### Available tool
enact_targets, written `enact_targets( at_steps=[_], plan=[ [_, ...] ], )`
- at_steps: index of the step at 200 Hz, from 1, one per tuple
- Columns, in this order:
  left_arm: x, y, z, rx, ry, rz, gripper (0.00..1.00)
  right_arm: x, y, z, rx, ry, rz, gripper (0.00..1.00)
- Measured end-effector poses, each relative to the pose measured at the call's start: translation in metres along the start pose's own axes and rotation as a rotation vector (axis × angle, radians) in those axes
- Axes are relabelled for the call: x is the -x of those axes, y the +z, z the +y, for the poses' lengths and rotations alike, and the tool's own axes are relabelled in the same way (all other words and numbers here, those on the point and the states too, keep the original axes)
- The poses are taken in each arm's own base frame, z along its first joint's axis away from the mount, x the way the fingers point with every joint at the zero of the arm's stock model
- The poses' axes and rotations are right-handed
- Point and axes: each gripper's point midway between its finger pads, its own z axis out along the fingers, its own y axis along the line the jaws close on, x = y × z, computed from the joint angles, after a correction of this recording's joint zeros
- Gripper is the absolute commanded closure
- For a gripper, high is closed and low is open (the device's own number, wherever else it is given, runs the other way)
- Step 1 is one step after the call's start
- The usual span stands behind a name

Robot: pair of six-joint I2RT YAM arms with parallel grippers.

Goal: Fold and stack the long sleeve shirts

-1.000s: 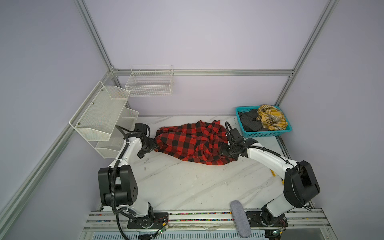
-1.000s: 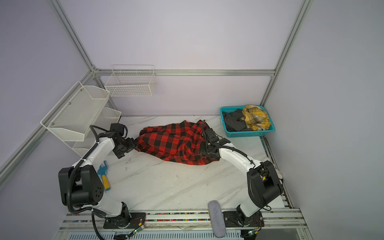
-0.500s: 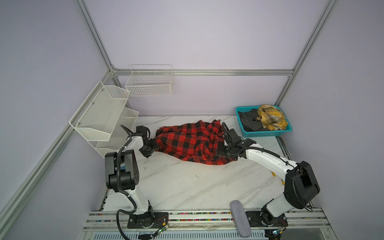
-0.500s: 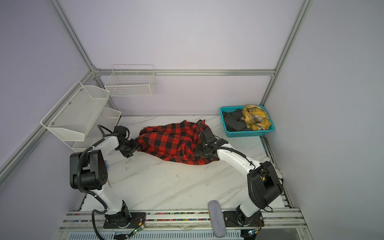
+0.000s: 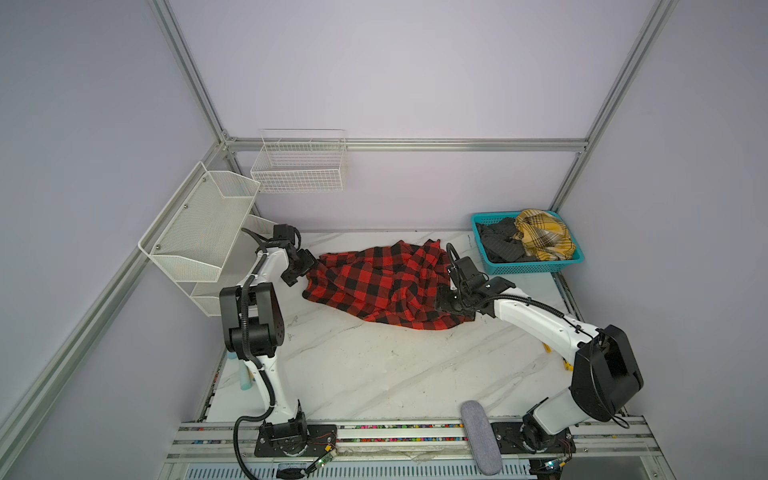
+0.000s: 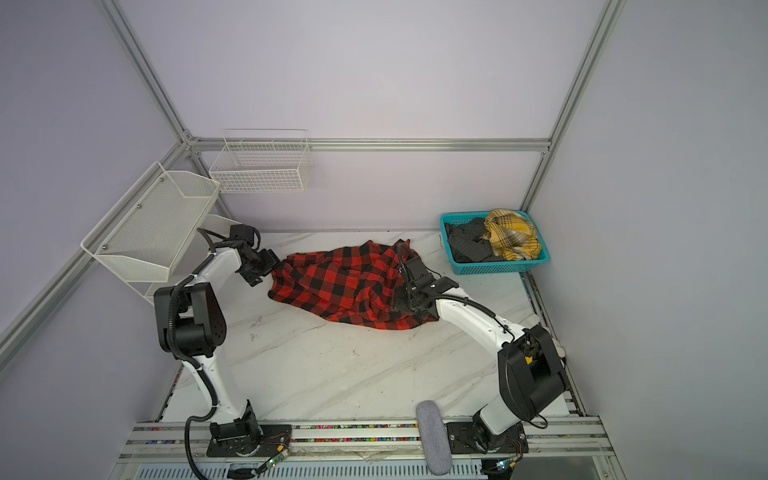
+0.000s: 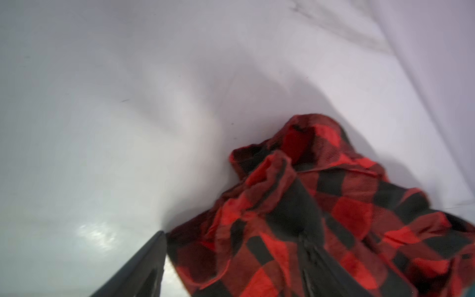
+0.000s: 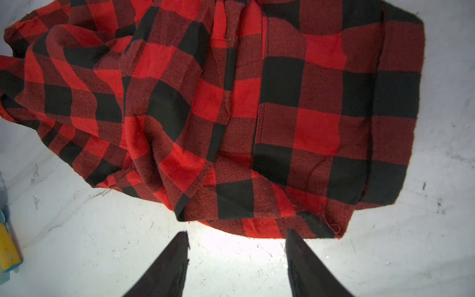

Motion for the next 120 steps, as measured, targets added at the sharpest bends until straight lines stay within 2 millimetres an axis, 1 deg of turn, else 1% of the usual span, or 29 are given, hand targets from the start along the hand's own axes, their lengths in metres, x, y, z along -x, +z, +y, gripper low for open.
enact_targets(
  at_steps=[10, 20, 28, 40, 53, 67, 86, 105, 120],
  plan=[
    [-0.004, -0.009, 0.006, 0.028, 0.007, -0.014, 0.31, 0.000, 0.000, 0.000, 0.001, 0.000, 0.001, 0.38],
    [-0.013, -0.022, 0.013, 0.031, 0.011, -0.021, 0.39, 0.000, 0.000, 0.001, 0.003, 0.000, 0.001, 0.38],
    [-0.026, -0.034, 0.021, 0.028, 0.012, -0.018, 0.44, 0.000, 0.000, 0.001, 0.005, 0.001, 0.001, 0.39],
    [-0.046, -0.048, 0.027, -0.014, 0.002, -0.005, 0.54, -0.001, 0.000, 0.003, 0.011, 0.002, 0.003, 0.39],
    [-0.067, -0.051, 0.030, -0.066, -0.013, 0.032, 0.60, -0.001, 0.000, 0.004, 0.019, 0.004, 0.006, 0.39],
    [-0.086, -0.039, 0.032, -0.102, -0.041, 0.096, 0.59, -0.003, 0.000, 0.006, 0.024, 0.001, 0.010, 0.39],
    [-0.105, -0.011, 0.035, -0.109, -0.073, 0.192, 0.50, -0.004, 0.000, 0.007, 0.027, -0.003, 0.013, 0.39],
    [-0.114, 0.009, 0.035, -0.117, -0.090, 0.245, 0.46, -0.004, 0.000, 0.008, 0.029, -0.004, 0.014, 0.39],
    [-0.118, 0.017, 0.033, -0.124, -0.104, 0.266, 0.44, -0.005, 0.000, 0.008, 0.029, -0.004, 0.015, 0.39]
  ],
)
